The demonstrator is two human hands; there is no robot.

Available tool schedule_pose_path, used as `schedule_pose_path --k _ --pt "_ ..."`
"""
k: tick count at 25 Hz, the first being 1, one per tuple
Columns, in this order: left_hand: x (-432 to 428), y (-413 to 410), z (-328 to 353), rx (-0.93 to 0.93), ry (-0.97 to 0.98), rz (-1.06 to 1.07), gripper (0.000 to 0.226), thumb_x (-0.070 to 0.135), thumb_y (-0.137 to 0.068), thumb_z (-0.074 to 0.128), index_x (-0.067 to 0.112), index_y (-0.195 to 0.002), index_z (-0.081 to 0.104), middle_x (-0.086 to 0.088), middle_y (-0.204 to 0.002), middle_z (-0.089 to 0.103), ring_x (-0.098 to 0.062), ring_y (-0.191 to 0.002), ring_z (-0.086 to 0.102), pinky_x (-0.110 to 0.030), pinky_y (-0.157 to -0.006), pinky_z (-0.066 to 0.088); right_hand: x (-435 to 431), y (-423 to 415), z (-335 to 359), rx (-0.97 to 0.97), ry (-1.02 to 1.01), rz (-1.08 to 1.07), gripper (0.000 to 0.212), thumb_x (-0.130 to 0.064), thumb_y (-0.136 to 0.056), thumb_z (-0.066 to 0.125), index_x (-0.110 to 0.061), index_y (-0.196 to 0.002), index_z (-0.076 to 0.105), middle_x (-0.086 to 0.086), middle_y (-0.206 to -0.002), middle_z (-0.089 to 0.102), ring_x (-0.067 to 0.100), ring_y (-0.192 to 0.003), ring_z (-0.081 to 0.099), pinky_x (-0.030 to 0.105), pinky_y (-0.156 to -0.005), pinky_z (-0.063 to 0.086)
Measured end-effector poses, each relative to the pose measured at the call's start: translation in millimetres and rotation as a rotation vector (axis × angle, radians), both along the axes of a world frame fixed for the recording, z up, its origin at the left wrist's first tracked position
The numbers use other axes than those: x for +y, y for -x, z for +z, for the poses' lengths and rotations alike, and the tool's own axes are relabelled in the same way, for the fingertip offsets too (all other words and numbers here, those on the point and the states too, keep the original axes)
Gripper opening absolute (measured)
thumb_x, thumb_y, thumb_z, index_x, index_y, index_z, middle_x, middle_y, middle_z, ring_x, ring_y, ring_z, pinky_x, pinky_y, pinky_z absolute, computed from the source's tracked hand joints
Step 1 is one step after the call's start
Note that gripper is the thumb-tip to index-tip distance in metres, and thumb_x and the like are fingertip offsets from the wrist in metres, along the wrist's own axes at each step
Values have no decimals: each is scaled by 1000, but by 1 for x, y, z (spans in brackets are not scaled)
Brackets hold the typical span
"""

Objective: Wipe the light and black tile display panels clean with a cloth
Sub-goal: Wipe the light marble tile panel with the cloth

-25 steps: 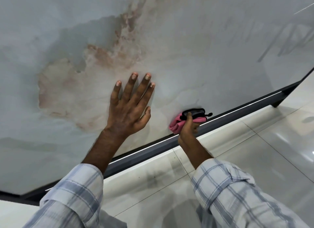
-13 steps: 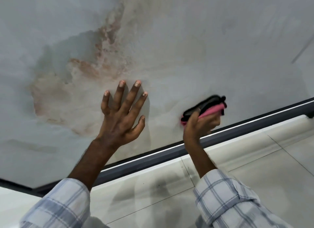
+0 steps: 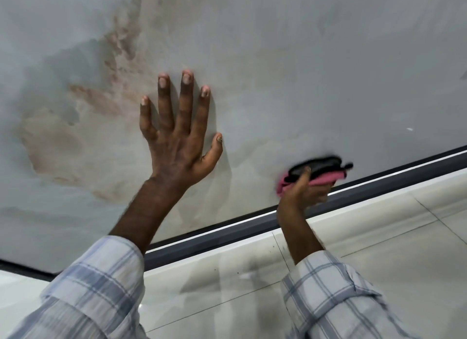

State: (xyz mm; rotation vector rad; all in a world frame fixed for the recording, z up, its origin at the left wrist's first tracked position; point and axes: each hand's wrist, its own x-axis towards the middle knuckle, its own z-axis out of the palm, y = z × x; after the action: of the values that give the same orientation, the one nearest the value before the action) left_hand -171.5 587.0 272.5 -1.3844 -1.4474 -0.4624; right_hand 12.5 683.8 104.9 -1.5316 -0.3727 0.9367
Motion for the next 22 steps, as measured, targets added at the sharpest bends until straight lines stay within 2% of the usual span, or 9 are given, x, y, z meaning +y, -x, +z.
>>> schedule_pose_path --k 2,4,8,11,13,15,18,19,22 --pt "0 -2 3 0 15 4 77 48 -99 52 7 -161 32 -27 -163 33 -51 -149 16 -53 -125 -7 -5 1 -11 326 179 -37 62 -47 -92 61 -8 -139 47 18 -134 56 35 -115 59 47 -98 50" --pt "-6 -4 6 -27 66 -31 77 47 -99 54 7 -161 31 -27 -164 30 -50 -150 14 -52 -124 -9 -5 5 3 297 207 -16 60 -43 -92 57 -6 -139 46 19 -133 55 37 -114 59 48 -97 50" --pt "-31 0 43 -39 102 -237 64 39 -99 58 16 -158 44 -20 -166 32 -41 -154 25 -49 -121 11 -8 23 91 -238 -320 22 88 -52 -87 54 -1 -155 32 24 -152 31 43 -137 39 54 -109 35" --pt "-28 11 106 -33 -27 -206 62 41 -102 52 16 -158 44 -23 -165 32 -39 -154 27 -49 -115 19 -26 33 151 -953 -991 196 84 -40 -77 70 -11 -150 39 17 -146 34 38 -132 43 49 -106 33" --pt "-20 17 132 -10 -37 -121 67 43 -101 48 16 -162 37 -24 -167 27 -42 -155 23 -47 -112 18 -13 17 171 -1267 -1191 257 86 -38 -67 75 -21 -146 44 9 -139 39 30 -126 45 46 -100 30" --pt "-14 16 133 54 -29 -52 72 45 -101 46 13 -164 31 -21 -169 27 -45 -155 23 -48 -114 17 8 -3 183 -1042 -1140 157 81 -35 -70 78 -16 -144 51 15 -139 43 26 -126 42 45 -107 34" --pt "-8 13 120 76 -27 -17 73 45 -102 42 10 -164 27 -19 -169 26 -49 -154 21 -56 -120 15 31 -19 204 -168 -710 -89 77 -38 -80 75 -10 -147 48 9 -144 38 18 -128 39 49 -110 37" --pt "-7 13 119 68 -27 -21 73 45 -102 42 10 -165 26 -19 -170 25 -48 -155 19 -57 -121 14 31 -16 211 -40 -578 -109 79 -43 -81 70 -13 -149 46 7 -145 36 21 -130 40 50 -109 37" --pt "-6 12 121 61 -21 -32 74 44 -103 42 10 -165 23 -18 -171 22 -46 -156 14 -57 -121 12 7 10 236 -386 -688 -36 84 -53 -81 63 -7 -149 47 19 -149 38 38 -135 42 53 -109 37"
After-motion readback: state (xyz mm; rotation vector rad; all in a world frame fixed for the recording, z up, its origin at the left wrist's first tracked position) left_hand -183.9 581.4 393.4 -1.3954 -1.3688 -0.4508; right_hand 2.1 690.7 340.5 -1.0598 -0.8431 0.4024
